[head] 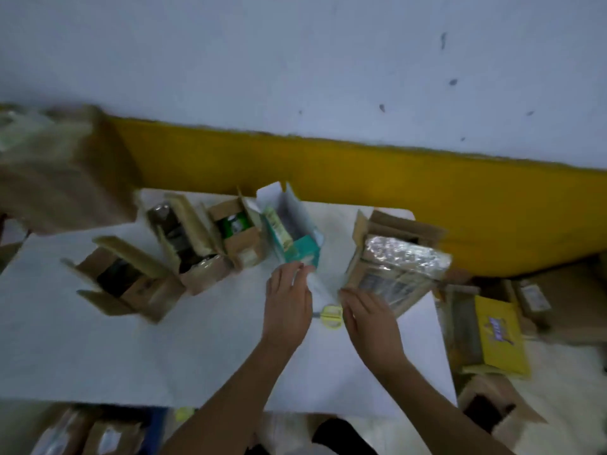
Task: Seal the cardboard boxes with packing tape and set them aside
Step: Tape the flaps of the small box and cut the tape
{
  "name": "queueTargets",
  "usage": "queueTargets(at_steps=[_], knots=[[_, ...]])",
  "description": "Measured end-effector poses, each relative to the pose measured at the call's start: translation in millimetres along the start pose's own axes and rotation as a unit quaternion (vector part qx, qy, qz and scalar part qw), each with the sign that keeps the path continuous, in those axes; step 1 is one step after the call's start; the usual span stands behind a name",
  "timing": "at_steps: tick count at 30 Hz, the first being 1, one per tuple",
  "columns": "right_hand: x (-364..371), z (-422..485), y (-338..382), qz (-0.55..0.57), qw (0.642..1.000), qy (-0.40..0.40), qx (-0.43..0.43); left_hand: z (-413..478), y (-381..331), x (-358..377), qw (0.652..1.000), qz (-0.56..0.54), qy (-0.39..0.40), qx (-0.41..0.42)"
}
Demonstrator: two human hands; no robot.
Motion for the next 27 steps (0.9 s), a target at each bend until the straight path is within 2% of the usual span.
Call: queueTargets(at_steps=[4, 7, 10, 13, 17, 22, 27], knots=[[-39.9, 33.6, -69.6, -0.054, 0.995, -0.048, 0.063, 51.6, -80.4, 13.7, 0.986, 0.010, 0.010, 0.165], [-46.4, 52.9, -116.2, -0.108, 0.985, -0.051, 0.121, 76.0, -108.6, 39.5, 0.972, 0.059, 0.060, 0.220], [-27.4, 54.6, -147.5, -0.156, 0.980, 0.005, 0.124, 92.1, -110.0, 73.9, 0.947, 0.149, 0.139, 0.247], [-0.8, 40.7, -162.1, -0.141, 0.983, 0.044, 0.106, 100.2, -100.4, 101.3, 0.917, 0.191, 0.233, 0.262], [10.0, 30.4, -165.4, -0.123, 0.986, 0.044, 0.101, 106.2, -100.9, 114.5, 0.902, 0.174, 0.290, 0.268], [13.6, 31.1, -167.3, -0.090, 0.990, 0.056, 0.092, 117.9, -97.6, 120.0, 0.913, 0.160, 0.318, 0.199], [16.9, 31.5, -170.0, -0.082, 0.991, 0.085, 0.059, 111.5, -95.0, 126.5, 0.917, 0.155, 0.313, 0.192]])
Point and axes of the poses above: each hand's wrist, its own z-axis towards the middle knuckle, its own x-axis out of the palm, y = z × x, the point moved 8 cm from there along z, towards the middle knuckle, and after that the axes turned 11 degrees about -z, right-handed, at the moved point
